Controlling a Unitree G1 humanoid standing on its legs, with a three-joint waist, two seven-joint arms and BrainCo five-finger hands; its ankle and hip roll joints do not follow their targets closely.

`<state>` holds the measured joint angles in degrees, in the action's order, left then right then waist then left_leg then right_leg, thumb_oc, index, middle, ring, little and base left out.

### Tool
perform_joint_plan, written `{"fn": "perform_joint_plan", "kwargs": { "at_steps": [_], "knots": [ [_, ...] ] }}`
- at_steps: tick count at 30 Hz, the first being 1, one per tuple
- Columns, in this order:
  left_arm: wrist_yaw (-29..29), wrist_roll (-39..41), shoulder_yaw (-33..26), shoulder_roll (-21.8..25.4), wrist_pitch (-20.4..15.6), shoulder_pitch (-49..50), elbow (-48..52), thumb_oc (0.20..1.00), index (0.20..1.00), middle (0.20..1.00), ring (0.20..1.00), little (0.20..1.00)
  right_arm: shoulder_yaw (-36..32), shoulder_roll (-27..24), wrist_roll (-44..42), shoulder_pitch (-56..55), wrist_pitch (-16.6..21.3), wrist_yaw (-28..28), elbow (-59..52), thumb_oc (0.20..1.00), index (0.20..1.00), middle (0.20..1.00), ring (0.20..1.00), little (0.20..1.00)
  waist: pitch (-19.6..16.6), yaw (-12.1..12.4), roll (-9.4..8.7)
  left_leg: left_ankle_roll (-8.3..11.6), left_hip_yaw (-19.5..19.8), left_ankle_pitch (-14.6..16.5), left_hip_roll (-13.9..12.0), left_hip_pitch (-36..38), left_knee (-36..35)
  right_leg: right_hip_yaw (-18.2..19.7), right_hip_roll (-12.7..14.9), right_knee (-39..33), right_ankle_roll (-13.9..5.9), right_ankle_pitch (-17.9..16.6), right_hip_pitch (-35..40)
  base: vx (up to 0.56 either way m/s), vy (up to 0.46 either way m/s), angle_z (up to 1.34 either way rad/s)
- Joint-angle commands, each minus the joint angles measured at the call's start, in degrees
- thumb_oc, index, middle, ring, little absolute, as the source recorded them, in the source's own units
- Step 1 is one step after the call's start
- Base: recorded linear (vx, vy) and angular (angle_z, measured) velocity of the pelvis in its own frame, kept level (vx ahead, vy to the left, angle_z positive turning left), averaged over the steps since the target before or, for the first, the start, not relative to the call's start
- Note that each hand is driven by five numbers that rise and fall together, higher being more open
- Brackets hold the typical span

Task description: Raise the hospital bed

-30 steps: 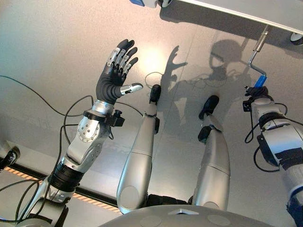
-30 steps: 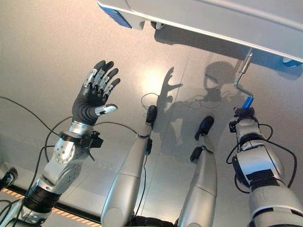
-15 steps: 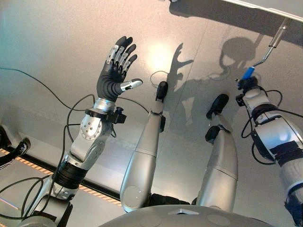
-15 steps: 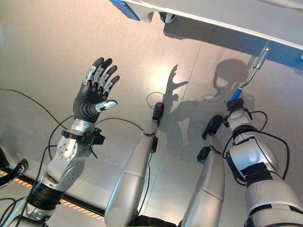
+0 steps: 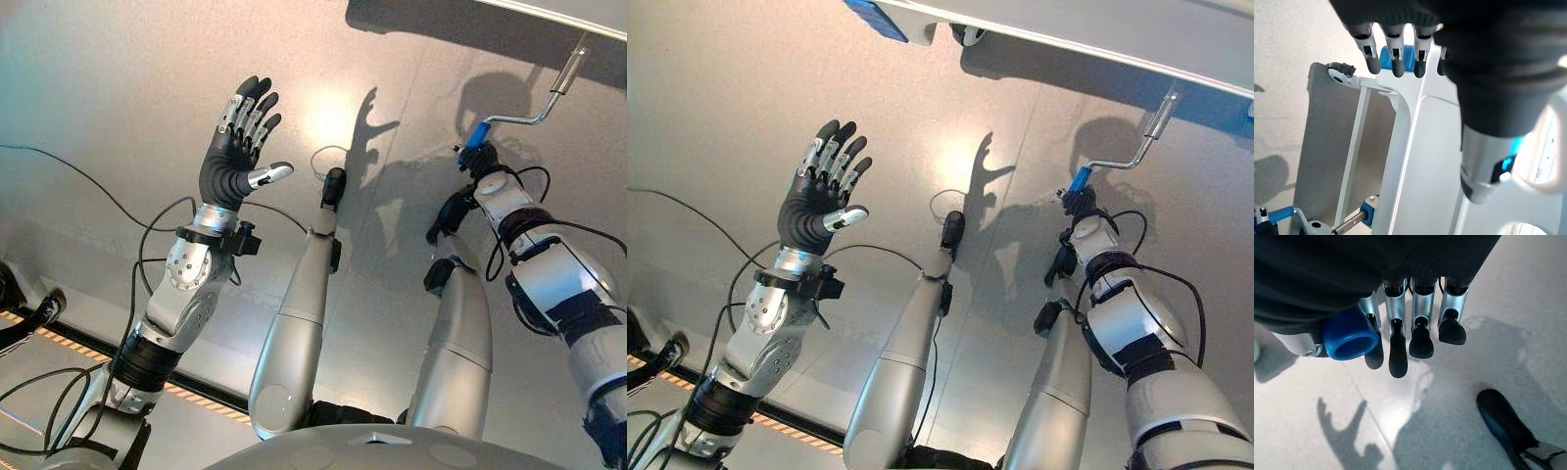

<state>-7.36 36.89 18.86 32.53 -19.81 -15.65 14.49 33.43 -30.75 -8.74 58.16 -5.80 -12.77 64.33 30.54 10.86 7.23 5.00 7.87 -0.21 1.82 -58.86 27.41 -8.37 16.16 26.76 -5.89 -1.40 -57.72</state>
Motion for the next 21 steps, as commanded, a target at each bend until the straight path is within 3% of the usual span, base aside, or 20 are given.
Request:
{"fn": "perform_joint_plan", "kwargs": {
  "at_steps": [1, 9, 13, 14, 21],
  "knots": [
    [0.13, -1.19, 0.7, 0.07, -4.36, 1.63, 6.2, 1.0, 1.0, 1.0, 1.0, 1.0, 1.78, 12.77, -2.58, 3.96, 14.84, 1.1, -21.62, 0.2, 0.2, 0.2, 0.2, 0.2, -0.75, 1.45, 3.55, -2.74, -2.76, 1.07, 3.63, -0.77, -0.23, 3.58, 2.11, 2.03, -3.67, 2.39, 3.05, 0.0, 0.0, 0.0],
    [0.62, -3.13, 0.49, 3.62, -4.93, 6.62, 6.84, 1.0, 1.0, 1.0, 1.0, 1.0, -10.56, 4.16, -9.62, -19.7, 24.04, -0.67, -60.48, 0.2, 0.2, 0.2, 0.2, 0.2, -0.75, -4.54, -0.66, -2.3, -4.85, 0.35, 1.52, 2.27, -2.42, 5.02, 0.35, -0.01, -3.82, 1.56, 4.12, -0.02, -0.031, -0.13],
    [1.45, -2.96, 0.26, 4.04, -4.72, 7.58, 6.86, 1.0, 1.0, 1.0, 1.0, 1.0, -13.6, 3.31, -11.15, -24.09, 25.06, -0.29, -63.43, 0.2, 0.2, 0.2, 0.2, 0.2, -0.75, -5.44, -1.37, -2.16, -5.18, 0.14, 0.91, 3.67, -3.38, 5.08, -0.07, -0.71, -3.83, 1.44, 5.02, -0.02, -0.069, -0.1],
    [2.31, -2.87, -1.04, 4.83, -4.83, 8.85, 7.39, 1.0, 1.0, 1.0, 1.0, 1.0, -17.3, 1.75, -11.29, -27.92, 26.07, -0.91, -66.37, 0.2, 0.2, 0.2, 0.2, 0.2, -0.75, -6.54, -2.22, -1.84, -5.47, -0.12, 0.34, 4.94, -4.14, 5.3, -0.73, -1.26, -3.78, 1.28, 5.73, -0.03, -0.091, -0.07],
    [4.85, -1.65, -3.83, 6.12, -4.74, 12.3, 8.9, 1.0, 1.0, 1.0, 1.0, 1.0, -26.81, -0.43, -14.99, -35.35, 28.81, -2.4, -68.05, 0.2, 0.2, 0.2, 0.2, 0.2, -0.75, -9.38, -4.39, -0.95, -6.29, -0.95, -1.63, 8.75, -6.59, 5.87, -2.68, -3.27, -3.5, 0.95, 8.05, -0.03, -0.112, -0.11]
  ]
}}
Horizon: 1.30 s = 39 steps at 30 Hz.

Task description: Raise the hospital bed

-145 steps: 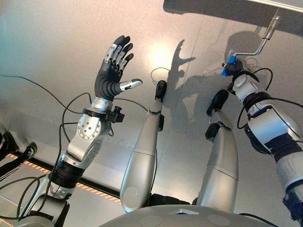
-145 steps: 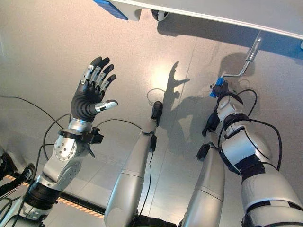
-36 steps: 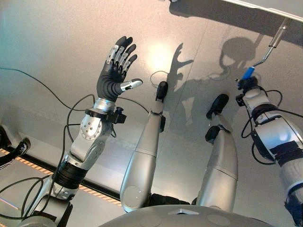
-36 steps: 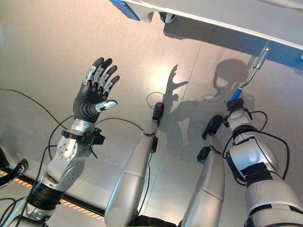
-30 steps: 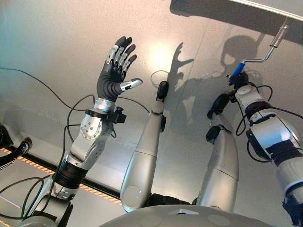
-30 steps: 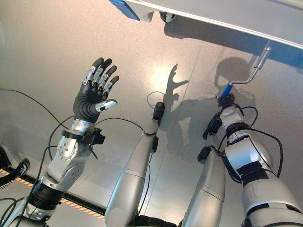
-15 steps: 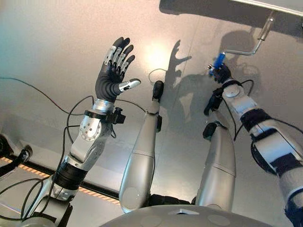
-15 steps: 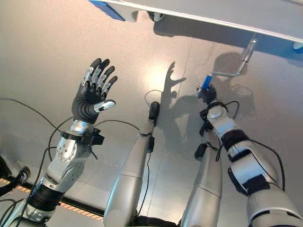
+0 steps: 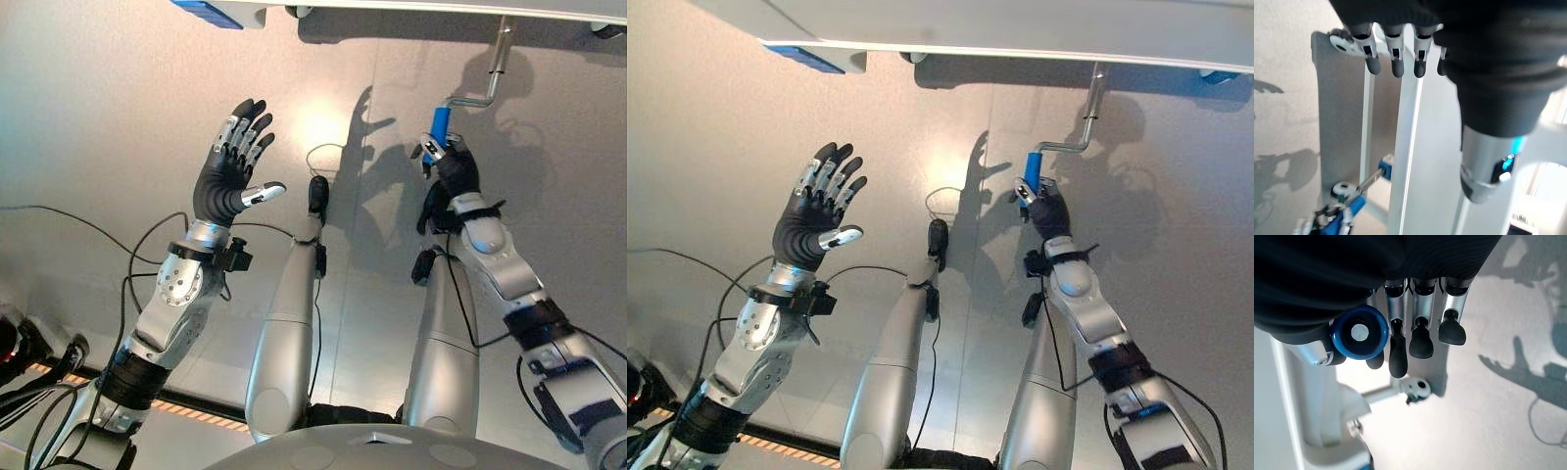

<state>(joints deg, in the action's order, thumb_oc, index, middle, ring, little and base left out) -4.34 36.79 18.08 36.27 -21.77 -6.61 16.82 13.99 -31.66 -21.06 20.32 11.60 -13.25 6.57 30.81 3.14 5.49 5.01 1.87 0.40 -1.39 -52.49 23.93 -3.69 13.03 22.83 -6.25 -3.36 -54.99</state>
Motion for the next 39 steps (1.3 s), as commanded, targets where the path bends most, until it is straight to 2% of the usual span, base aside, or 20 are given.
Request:
{"fn": "perform_joint_plan", "kwargs": {
  "at_steps": [1, 12, 17, 20, 23, 28, 30, 34, 37, 39],
  "knots": [
    [2.34, -1.32, -4.34, 2.62, -2.81, 4.21, 7.12, 1.0, 1.0, 1.0, 1.0, 1.0, -9.57, 0.13, -3.0, 0.85, 11.9, -2.33, -10.75, 0.2, 0.2, 0.2, 0.2, 0.2, -1.02, -2.28, -3.22, -0.7, -0.49, -1.83, 0.98, 3.28, -3.78, 1.24, -0.07, -0.03, -3.1, 2.81, 5.97, -0.01, -0.1, -0.15],
    [3.67, 0.62, -7.28, 2.87, -2.58, 6.57, 8.55, 1.0, 1.0, 1.0, 1.0, 1.0, -18.14, -2.23, -9.09, -2.89, 13.29, -5.91, 0.06, 0.2, 0.2, 0.2, 0.2, 0.2, -1.02, -3.4, -5.17, 0.62, -0.19, -2.9, -1.16, 7.82, -6.18, 1.05, -2.25, -0.44, -2.53, 3.56, 8.96, 0.0, -0.097, -0.08],
    [4.33, 2.12, -7.78, 4.17, -2.06, 8.38, 9.62, 1.0, 1.0, 1.0, 1.0, 1.0, -18.35, -8.24, -8.07, -3.17, 8.64, -7.12, 12.65, 0.2, 0.2, 0.2, 0.2, 0.2, -1.02, -3.38, -6.35, 0.97, 0.08, -3.26, -1.82, 8.71, -6.82, 0.75, -2.68, -0.21, -2.37, 3.76, 9.47, 0.0, -0.053, 0.03],
    [4.42, 2.6, -7.33, 4.69, -1.98, 8.76, 9.93, 1.0, 1.0, 1.0, 1.0, 1.0, -15.79, -11.33, -7.19, -0.09, 6.12, -6.87, 22.61, 0.2, 0.2, 0.2, 0.2, 0.2, -1.02, -3.01, -6.76, 1.13, 0.38, -3.56, -1.85, 8.59, -7.16, 0.22, -2.71, -0.36, -2.3, 3.62, 9.63, 0.0, -0.037, 0.03],
    [4.59, 3.14, -6.14, 4.86, -1.73, 8.35, 9.79, 1.0, 1.0, 1.0, 1.0, 1.0, -12.46, -12.19, -7.59, 4.35, 3.88, -6.34, 32.88, 0.2, 0.2, 0.2, 0.2, 0.2, -1.02, -2.26, -6.73, 1.16, 0.86, -3.73, -1.75, 8.27, -7.33, -0.23, -2.59, -0.45, -2.28, 3.47, 9.54, 0.0, -0.01, 0.01],
    [3.68, 3.18, -4.09, 4.74, -1.15, 5.99, 9.49, 1.0, 1.0, 1.0, 1.0, 1.0, -4.52, -13.07, -5.27, 17.97, -1.69, -4.89, 57.67, 0.2, 0.2, 0.2, 0.2, 0.2, -1.02, -0.04, -5.34, 0.95, 2.16, -3.45, -0.9, 6.7, -6.5, -1.2, -2.06, 0.5, -2.13, 3.83, 8.95, 0.0, 0.003, 0.03],
    [3.53, 3.29, -3.17, 4.35, -0.83, 4.48, 9.15, 1.0, 1.0, 1.0, 1.0, 1.0, -2.43, -12.93, -3.95, 21.33, -3.75, -4.17, 64.13, 0.2, 0.2, 0.2, 0.2, 0.2, -1.02, 1.13, -4.4, 0.73, 2.86, -3.26, -0.37, 5.81, -5.89, -1.66, -1.67, 1.11, -2.16, 4.06, 8.68, 0.0, -0.001, 0.1],
    [2.95, 2.73, -1.98, 3.51, -0.84, 1.88, 8.35, 1.0, 1.0, 1.0, 1.0, 1.0, -0.53, -11.63, -1.74, 24.12, -6.15, -3.29, 69.79, 0.2, 0.2, 0.2, 0.2, 0.2, -1.02, 2.77, -2.89, 0.35, 3.84, -2.82, 0.69, 4.2, -4.43, -2.46, -0.84, 2.32, -2.16, 4.59, 8.33, 0.0, 0.018, 0.15],
    [2.11, 2.17, -1.46, 2.2, -0.78, -0.26, 8.33, 1.0, 1.0, 1.0, 1.0, 1.0, 0.45, -8.42, -0.36, 26.05, -8.44, -2.1, 72.93, 0.2, 0.2, 0.2, 0.2, 0.2, -1.02, 5.25, -0.75, -0.26, 4.86, -2.35, 2.05, 2.1, -3.12, -3.35, 0.27, 3.23, -2.4, 4.95, 7.49, 0.01, 0.057, 0.17],
    [2.09, 1.92, -1.11, 1.71, -0.54, -0.77, 8.1, 1.0, 1.0, 1.0, 1.0, 1.0, 0.41, -7.33, -0.54, 26.06, -8.76, -1.63, 73.33, 0.2, 0.2, 0.2, 0.2, 0.2, -1.02, 5.77, -0.27, -0.47, 5.06, -2.07, 2.46, 1.43, -2.53, -3.43, 0.62, 3.65, -2.39, 5.12, 7.2, 0.01, 0.053, 0.18]
  ]
}}
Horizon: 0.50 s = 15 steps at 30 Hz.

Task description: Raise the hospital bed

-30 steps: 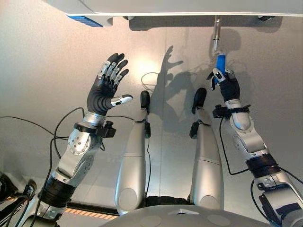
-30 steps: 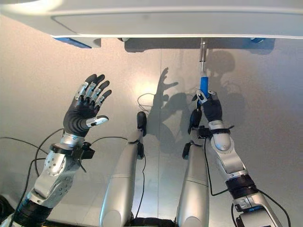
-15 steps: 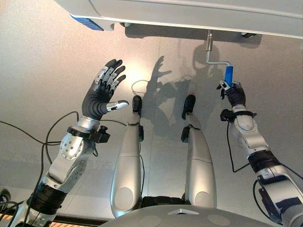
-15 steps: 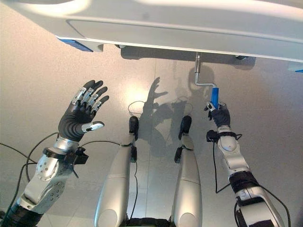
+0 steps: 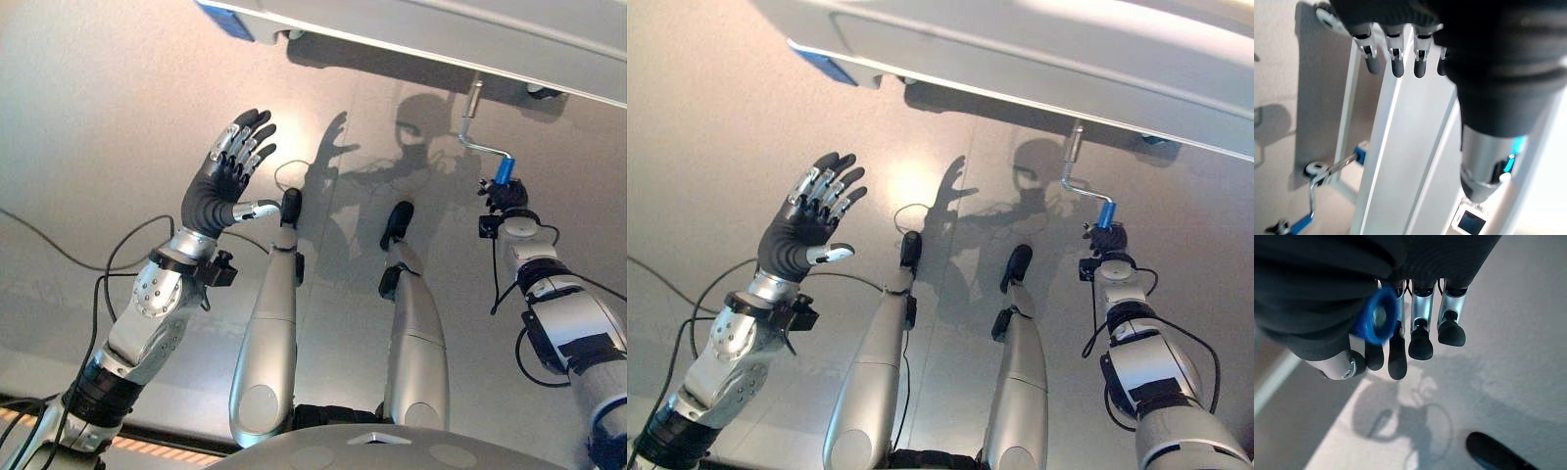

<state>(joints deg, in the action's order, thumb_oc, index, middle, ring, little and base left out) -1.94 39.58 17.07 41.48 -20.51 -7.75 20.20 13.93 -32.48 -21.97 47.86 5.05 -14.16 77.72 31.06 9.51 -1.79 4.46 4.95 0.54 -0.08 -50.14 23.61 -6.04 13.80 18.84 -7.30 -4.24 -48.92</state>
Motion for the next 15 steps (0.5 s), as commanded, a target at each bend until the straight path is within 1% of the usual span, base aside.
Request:
{"fn": "perform_joint_plan", "kwargs": {
  "at_steps": [1, 2, 3, 4, 5, 6, 7, 8, 9, 12, 13, 15],
  "knots": [
    [-0.37, -0.88, 0.17, -3.86, -1.68, -0.11, 4.48, 1.0, 1.0, 1.0, 1.0, 1.0, 0.68, -6.23, 0.56, -0.95, -2.55, -0.69, 2.38, 0.2, 0.2, 0.2, 0.2, 0.2, -1.26, -0.21, 7.41, -0.04, 2.14, -2.05, 1.39, -1.35, -1.83, -1.1, 0.14, 8.12, -1.39, 6.1, 0.73, 0.02, 0.062, 0.19],
    [-0.68, -1.18, 0.11, -4.43, -1.73, -0.44, 4.32, 1.0, 1.0, 1.0, 1.0, 1.0, 1.09, -5.3, 1.18, -0.56, -2.9, -0.46, 2.42, 0.2, 0.2, 0.2, 0.2, 0.2, -1.26, 0.17, 7.74, -0.21, 2.34, -1.77, 1.83, -2.09, -1.05, -1.25, 0.5, 8.58, -1.39, 6.34, 0.41, 0.02, 0.088, 0.17],
    [-1.07, -1.53, 0.35, -5.35, -1.45, -1.33, 4.08, 1.0, 1.0, 1.0, 1.0, 1.0, 0.77, -3.72, 0.89, -0.56, -3.18, -0.52, 2.43, 0.2, 0.2, 0.2, 0.2, 0.2, -1.26, 0.82, 8.47, -0.46, 2.44, -1.38, 2.49, -2.99, -0.28, -1.32, 1.19, 9.16, -1.54, 6.5, 0.03, 0.01, 0.074, 0.11],
    [-1.09, -1.55, 0.38, -5.37, -1.44, -1.38, 4.07, 1.0, 1.0, 1.0, 1.0, 1.0, 0.74, -3.75, 0.9, -0.56, -3.19, -0.53, 2.42, 0.2, 0.2, 0.2, 0.2, 0.2, -1.26, 0.82, 8.51, -0.46, 2.48, -1.34, 2.52, -3.06, -0.2, -1.35, 1.21, 9.21, -1.55, 6.53, 0.0, 0.02, 0.102, 0.19],
    [-1.19, -1.83, 0.73, -5.79, -1.34, -1.92, 3.99, 1.0, 1.0, 1.0, 1.0, 1.0, 1.27, -2.39, 1.74, 0.05, -3.75, -0.06, 2.47, 0.2, 0.2, 0.2, 0.2, 0.2, -1.26, 1.38, 9.21, -0.72, 2.6, -1.06, 3.2, -3.9, 0.36, -1.53, 1.8, 9.8, -1.59, 6.71, -0.42, 0.01, 0.051, 0.2],
    [-1.2, -1.84, 0.72, -5.79, -1.33, -1.94, 3.99, 1.0, 1.0, 1.0, 1.0, 1.0, 1.27, -2.39, 1.75, 0.07, -3.77, -0.07, 2.46, 0.2, 0.2, 0.2, 0.2, 0.2, -1.26, 1.35, 9.23, -0.73, 2.64, -1.04, 3.23, -3.95, 0.42, -1.57, 1.83, 9.85, -1.6, 6.74, -0.45, 0.03, 0.119, 0.25],
    [-1.47, -1.95, 0.9, -6.41, -1.13, -2.67, 3.69, 1.0, 1.0, 1.0, 1.0, 1.0, 1.51, -0.87, 2.45, 0.28, -4.23, 0.24, 2.59, 0.2, 0.2, 0.2, 0.2, 0.2, -1.26, 1.96, 9.83, -0.88, 2.9, -0.87, 3.74, -4.51, 0.87, -1.55, 2.33, 10.0, -1.65, 6.73, -0.59, 0.01, 0.07, 0.15],
    [-1.47, -1.95, 0.91, -6.41, -1.13, -2.7, 3.68, 1.0, 1.0, 1.0, 1.0, 1.0, 1.5, -0.88, 2.46, 0.28, -4.24, 0.23, 2.58, 0.2, 0.2, 0.2, 0.2, 0.2, -1.26, 1.95, 9.85, -0.88, 2.92, -0.86, 3.76, -4.55, 0.91, -1.57, 2.34, 10.02, -1.66, 6.74, -0.6, 0.03, 0.137, 0.13],
    [-1.91, -2.08, 0.86, -6.76, -0.99, -3.11, 3.53, 1.0, 1.0, 1.0, 1.0, 1.0, 2.42, 0.52, 3.91, 1.02, -4.8, 0.52, 2.47, 0.2, 0.2, 0.2, 0.2, 0.2, -1.26, 2.37, 10.18, -1.15, 2.86, -0.68, 4.25, -4.97, 1.24, -1.46, 2.74, 9.92, -1.75, 6.62, -0.61, 0.01, 0.069, 0.08],
    [-2.13, -2.04, 1.12, -7.17, -0.87, -4.02, 3.15, 1.0, 1.0, 1.0, 1.0, 1.0, 4.14, 1.89, 6.0, 2.34, -5.56, 1.01, 2.58, 0.2, 0.2, 0.2, 0.2, 0.2, -1.26, 2.69, 10.66, -1.32, 2.89, -0.52, 4.95, -5.43, 1.64, -1.49, 3.41, 9.9, -1.89, 6.46, -0.67, 0.02, 0.108, 0.08],
    [-2.35, -2.07, 1.09, -7.62, -0.81, -4.61, 3.01, 1.0, 1.0, 1.0, 1.0, 1.0, 5.57, 3.59, 7.94, 3.59, -6.13, 1.52, 2.28, 0.2, 0.2, 0.2, 0.2, 0.2, -1.26, 3.12, 11.09, -1.48, 2.88, -0.42, 5.39, -5.67, 1.87, -1.38, 3.89, 9.66, -2.01, 6.24, -0.57, 0.01, 0.1, 0.07],
    [-2.61, -2.25, 0.99, -7.82, -0.88, -5.01, 2.78, 1.0, 1.0, 1.0, 1.0, 1.0, 5.8, 4.45, 8.25, 4.3, -6.2, 1.67, 2.12, 0.2, 0.2, 0.2, 0.2, 0.2, -1.26, 3.24, 11.18, -1.53, 2.75, -0.32, 5.55, -5.78, 1.93, -1.28, 4.05, 9.48, -2.1, 6.06, -0.62, 0.01, 0.082, 0.05]
  ]
}}
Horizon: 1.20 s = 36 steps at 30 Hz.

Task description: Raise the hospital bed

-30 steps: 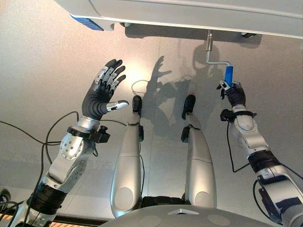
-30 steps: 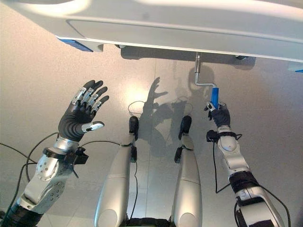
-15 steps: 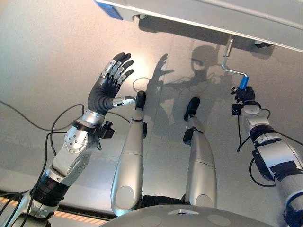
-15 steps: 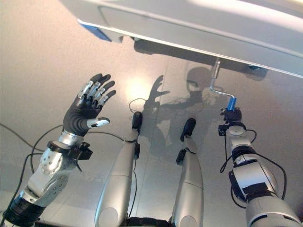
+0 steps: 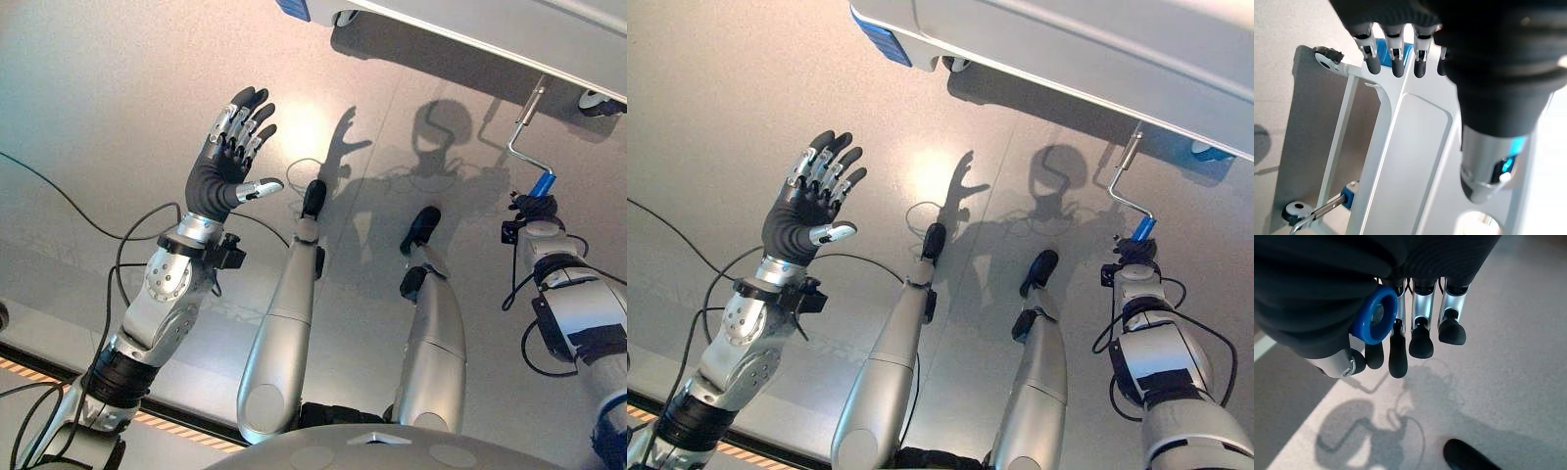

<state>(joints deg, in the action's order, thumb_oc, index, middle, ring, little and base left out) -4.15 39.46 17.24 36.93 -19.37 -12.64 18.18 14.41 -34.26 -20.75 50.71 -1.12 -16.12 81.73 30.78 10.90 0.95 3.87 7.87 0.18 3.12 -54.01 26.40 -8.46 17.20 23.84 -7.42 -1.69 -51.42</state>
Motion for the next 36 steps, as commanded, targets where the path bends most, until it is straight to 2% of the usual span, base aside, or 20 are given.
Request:
{"fn": "perform_joint_plan", "kwargs": {
  "at_steps": [1, 8, 18, 28, 33, 36],
  "knots": [
    [-0.56, -2.16, 0.66, -3.35, -2.08, -0.27, 4.56, 1.0, 1.0, 1.0, 1.0, 1.0, 6.1, 6.92, 7.89, 2.18, -0.23, 3.84, -2.11, 0.2, 0.2, 0.2, 0.2, 0.2, -0.99, 2.05, 8.44, -0.99, -0.24, 0.15, 2.42, -1.98, -0.88, 1.11, 0.79, 4.12, -2.05, 3.34, 1.88, 0.0, 0.0, 0.0],
    [-1.66, -2.57, 1.27, -4.3, -2.24, -1.8, 3.39, 1.0, 1.0, 1.0, 1.0, 1.0, 10.87, 11.09, 12.21, 9.25, -0.8, 4.78, -4.2, 0.2, 0.2, 0.2, 0.2, 0.2, -0.99, 3.27, 9.32, -1.4, -0.59, 0.64, 3.14, -3.6, -0.09, 0.99, 1.38, 2.89, -2.45, 2.31, 1.12, 0.02, 0.077, -0.02],
    [-2.67, -3.06, 1.45, -4.96, -2.55, -2.43, 3.24, 1.0, 1.0, 1.0, 1.0, 1.0, 16.67, 17.09, 19.05, 12.37, -0.65, 5.89, -6.71, 0.2, 0.2, 0.2, 0.2, 0.2, -0.99, 4.07, 10.02, -1.58, -0.93, 1.27, 3.37, -5.15, 1.22, 1.0, 1.69, 2.22, -2.53, 2.07, 0.5, 0.02, 0.04, -0.03],
    [-3.06, -2.74, 1.48, -4.74, -2.99, -1.96, 3.64, 1.0, 1.0, 1.0, 1.0, 1.0, 19.06, 19.0, 25.13, 14.73, -1.69, 6.02, -4.55, 0.2, 0.2, 0.2, 0.2, 0.2, -0.99, 4.68, 10.91, -1.73, -0.85, 1.37, 3.59, -5.64, 1.27, 0.88, 1.76, 2.34, -2.55, 2.51, 0.15, 0.0, 0.005, 0.01],
    [-3.0, -3.27, 1.52, -4.37, -2.99, -1.87, 4.5, 1.0, 1.0, 1.0, 1.0, 1.0, 21.34, 18.48, 27.96, 15.22, -0.86, 5.49, -7.14, 0.2, 0.2, 0.2, 0.2, 0.2, -0.99, 4.6, 11.3, -1.71, -0.82, 1.39, 3.85, -6.65, 1.86, 0.97, 1.73, 3.47, -2.5, 2.84, -1.14, 0.0, 0.005, 0.01],
    [-3.09, -3.82, 1.18, -4.12, -3.34, -0.94, 4.68, 1.0, 1.0, 1.0, 1.0, 1.0, 22.45, 20.21, 25.99, 14.54, 1.72, 4.86, -14.92, 0.2, 0.2, 0.2, 0.2, 0.2, -0.99, 3.9, 10.8, -1.7, -1.11, 1.34, 3.65, -6.94, 2.04, 1.41, 1.56, 3.82, -2.37, 2.82, -1.84, 0.0, 0.011, 0.0]
  ]
}}
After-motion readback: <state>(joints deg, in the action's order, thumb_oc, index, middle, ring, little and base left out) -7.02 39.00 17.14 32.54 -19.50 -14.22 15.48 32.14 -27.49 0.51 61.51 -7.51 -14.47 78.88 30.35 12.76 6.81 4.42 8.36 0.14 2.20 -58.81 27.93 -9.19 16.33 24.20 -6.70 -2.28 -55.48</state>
